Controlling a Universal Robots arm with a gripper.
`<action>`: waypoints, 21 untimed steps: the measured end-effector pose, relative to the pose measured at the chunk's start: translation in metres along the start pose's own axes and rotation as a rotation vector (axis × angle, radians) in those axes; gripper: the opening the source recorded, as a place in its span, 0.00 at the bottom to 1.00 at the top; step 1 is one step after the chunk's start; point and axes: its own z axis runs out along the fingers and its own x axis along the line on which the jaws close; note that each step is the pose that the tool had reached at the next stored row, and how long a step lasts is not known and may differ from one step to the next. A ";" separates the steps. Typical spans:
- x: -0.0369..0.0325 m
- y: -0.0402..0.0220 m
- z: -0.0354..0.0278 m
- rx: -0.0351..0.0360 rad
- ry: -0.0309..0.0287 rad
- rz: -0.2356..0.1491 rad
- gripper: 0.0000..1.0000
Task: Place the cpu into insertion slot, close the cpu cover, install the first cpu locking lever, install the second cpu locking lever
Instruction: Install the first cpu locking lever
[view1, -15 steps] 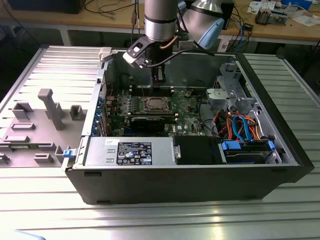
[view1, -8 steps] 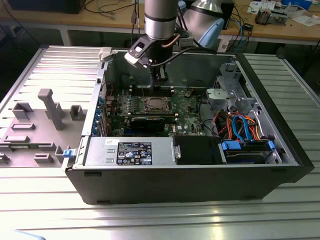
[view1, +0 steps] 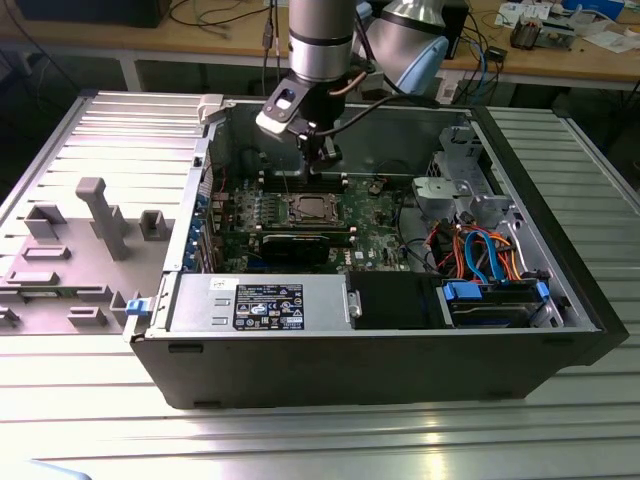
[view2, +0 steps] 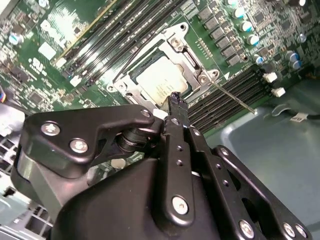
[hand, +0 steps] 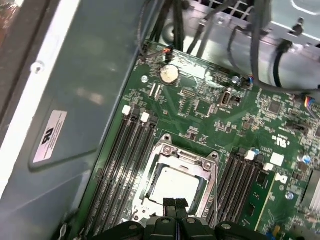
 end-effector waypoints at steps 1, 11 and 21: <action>0.0000 0.0000 0.0000 -0.0002 0.0001 -0.014 0.11; 0.0000 0.0000 0.0000 -0.0024 0.0011 -0.174 0.11; 0.0000 0.0000 0.0000 -0.0033 0.0016 -0.239 0.11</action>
